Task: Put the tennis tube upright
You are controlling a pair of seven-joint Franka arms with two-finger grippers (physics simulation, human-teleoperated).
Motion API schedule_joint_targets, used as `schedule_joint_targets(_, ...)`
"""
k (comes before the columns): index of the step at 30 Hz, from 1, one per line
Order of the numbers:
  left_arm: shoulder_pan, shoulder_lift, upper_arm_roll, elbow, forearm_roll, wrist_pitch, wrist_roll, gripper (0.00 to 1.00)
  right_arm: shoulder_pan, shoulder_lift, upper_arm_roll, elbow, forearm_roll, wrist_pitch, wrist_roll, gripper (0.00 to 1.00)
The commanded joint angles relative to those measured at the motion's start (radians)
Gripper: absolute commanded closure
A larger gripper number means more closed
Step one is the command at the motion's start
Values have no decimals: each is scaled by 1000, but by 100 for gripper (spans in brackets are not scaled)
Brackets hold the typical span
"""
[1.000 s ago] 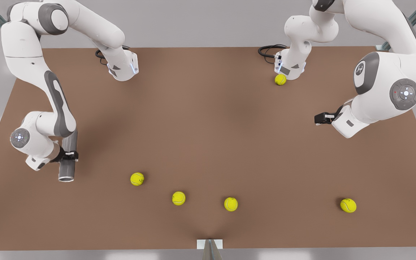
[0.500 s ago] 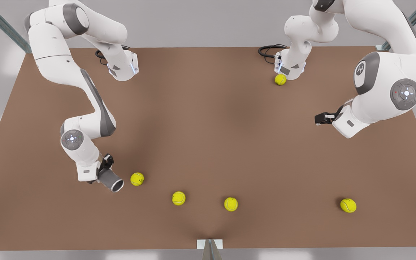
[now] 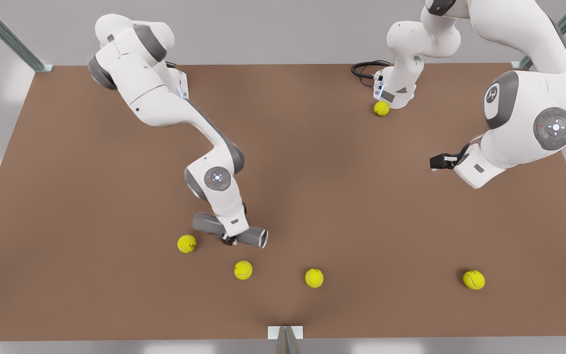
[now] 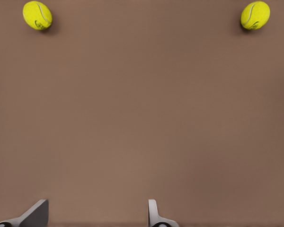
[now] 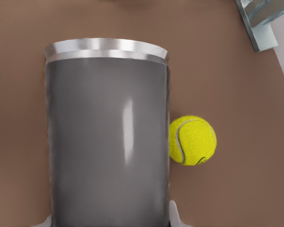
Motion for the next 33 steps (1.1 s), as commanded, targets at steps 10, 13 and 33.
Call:
schedule_joint_targets(10, 3, 8, 3, 0, 0, 0, 0, 0, 216, 232, -1, 339, 1, -67, 90, 23)
schedule_joint_targets(13, 3, 15, 3, 0, 0, 0, -3, 0, 246, 268, -1, 387, 4, -67, 91, 14)
schedule_joint_targets(33, 35, 580, -26, 9, -1043, 380, 167, 0, -301, -651, 8, -248, 247, -683, 406, 0)
